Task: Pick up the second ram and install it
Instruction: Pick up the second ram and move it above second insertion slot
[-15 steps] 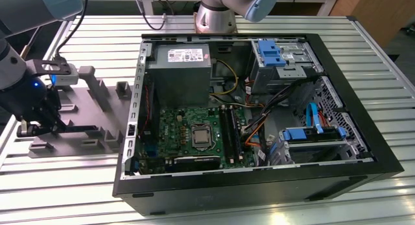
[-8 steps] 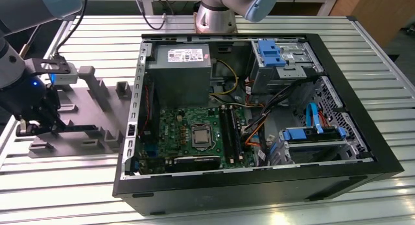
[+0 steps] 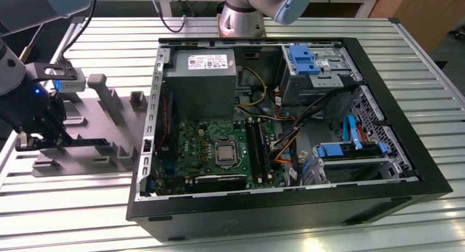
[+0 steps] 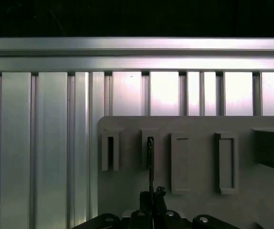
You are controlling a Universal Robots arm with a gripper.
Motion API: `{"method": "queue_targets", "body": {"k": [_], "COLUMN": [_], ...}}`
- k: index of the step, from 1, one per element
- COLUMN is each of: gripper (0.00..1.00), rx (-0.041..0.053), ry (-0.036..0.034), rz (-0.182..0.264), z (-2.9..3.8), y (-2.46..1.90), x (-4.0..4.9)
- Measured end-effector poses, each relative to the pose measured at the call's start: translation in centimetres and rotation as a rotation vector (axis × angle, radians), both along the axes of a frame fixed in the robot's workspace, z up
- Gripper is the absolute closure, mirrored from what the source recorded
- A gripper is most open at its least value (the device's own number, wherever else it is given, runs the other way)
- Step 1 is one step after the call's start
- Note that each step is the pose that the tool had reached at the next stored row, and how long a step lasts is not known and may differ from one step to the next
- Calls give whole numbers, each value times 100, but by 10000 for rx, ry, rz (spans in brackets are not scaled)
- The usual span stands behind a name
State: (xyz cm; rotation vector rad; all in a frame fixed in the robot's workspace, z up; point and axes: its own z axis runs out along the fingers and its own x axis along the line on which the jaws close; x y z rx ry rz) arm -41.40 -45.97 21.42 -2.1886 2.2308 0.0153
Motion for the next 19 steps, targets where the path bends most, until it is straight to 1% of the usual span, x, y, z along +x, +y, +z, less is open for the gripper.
{"method": "queue_targets", "body": {"k": [9, 19], "gripper": [86, 86], "rx": [0, 1], "ry": [-12, -22], "rz": [-1, 0], "z": [76, 128], "y": [0, 0], "x": [0, 0]}}
